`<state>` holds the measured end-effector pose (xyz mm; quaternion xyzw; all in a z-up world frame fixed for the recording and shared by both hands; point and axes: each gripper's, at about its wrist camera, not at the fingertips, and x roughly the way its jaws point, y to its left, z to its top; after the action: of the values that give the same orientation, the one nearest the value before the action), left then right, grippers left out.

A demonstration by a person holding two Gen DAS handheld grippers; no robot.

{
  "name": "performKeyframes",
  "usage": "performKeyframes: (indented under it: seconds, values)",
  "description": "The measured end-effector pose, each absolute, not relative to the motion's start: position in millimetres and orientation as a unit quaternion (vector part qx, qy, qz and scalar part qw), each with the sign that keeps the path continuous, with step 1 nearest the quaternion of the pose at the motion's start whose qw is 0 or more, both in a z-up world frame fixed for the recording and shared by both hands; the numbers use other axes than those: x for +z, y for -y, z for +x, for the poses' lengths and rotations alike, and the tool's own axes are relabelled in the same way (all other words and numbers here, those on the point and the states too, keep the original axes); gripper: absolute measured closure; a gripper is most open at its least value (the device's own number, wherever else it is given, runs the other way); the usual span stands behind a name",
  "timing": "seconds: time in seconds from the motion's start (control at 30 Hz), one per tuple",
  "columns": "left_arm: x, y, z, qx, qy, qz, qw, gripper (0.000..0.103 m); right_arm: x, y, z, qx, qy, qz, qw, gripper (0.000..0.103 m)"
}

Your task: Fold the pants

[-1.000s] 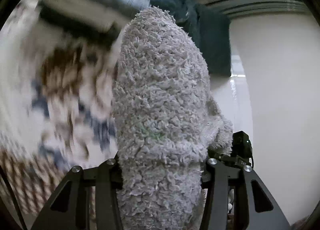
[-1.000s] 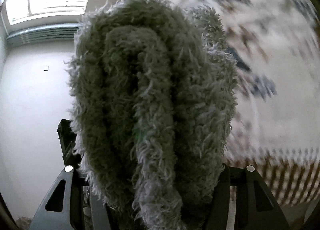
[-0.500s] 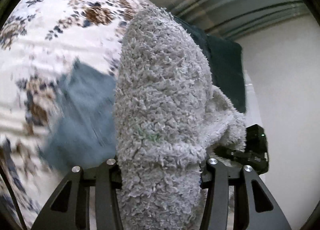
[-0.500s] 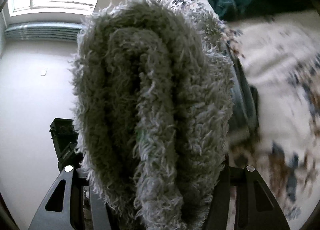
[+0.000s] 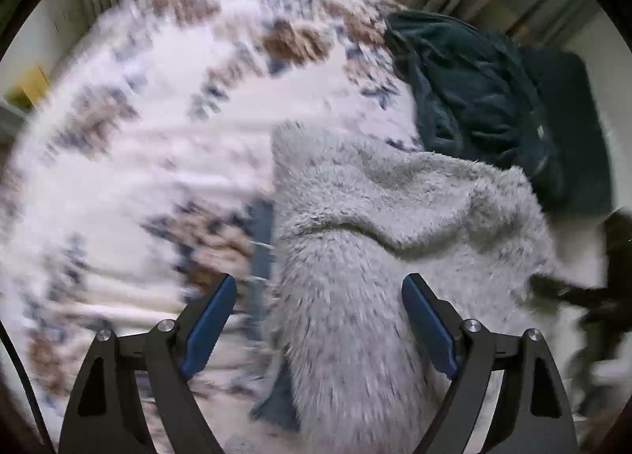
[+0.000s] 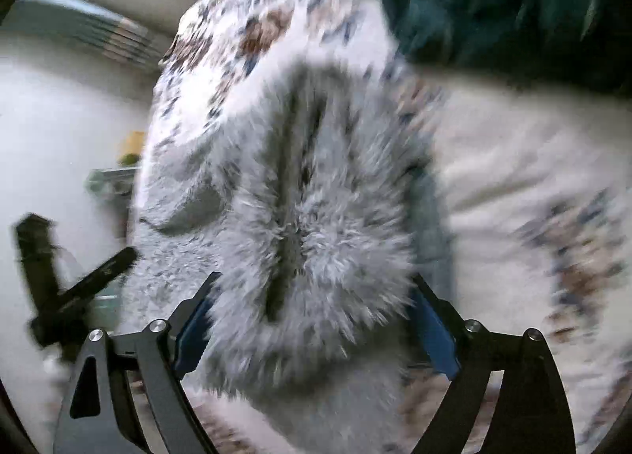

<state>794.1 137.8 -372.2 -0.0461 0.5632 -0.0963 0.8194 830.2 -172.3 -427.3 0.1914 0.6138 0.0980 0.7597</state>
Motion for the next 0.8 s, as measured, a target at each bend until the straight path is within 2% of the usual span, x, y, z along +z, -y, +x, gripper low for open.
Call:
performKeyframes:
  seconds: [0.07,0.17,0.33,0.8]
  values:
    - [-353,-130,773,-0.077,-0.540,-0.009,0.838,0.011,-395,162,804,0.051,-0.585,0.114,0.801,0.003]
    - [-336,-120,738,-0.044,-0.524,0.014,0.851,0.009,-352,149,756,-0.002,-0.558,0.045,0.828,0.003]
    - [-303,-101,668,-0.021,-0.504,0.022,0.863,0.009,-308,134,676,-0.032,-0.541,0.026,0.840,0.003]
    - [-187,-75,497,0.006,-0.429,0.035,0.903,0.009,-140,127,447,-0.036,-0.466,0.006,0.884,0.003]
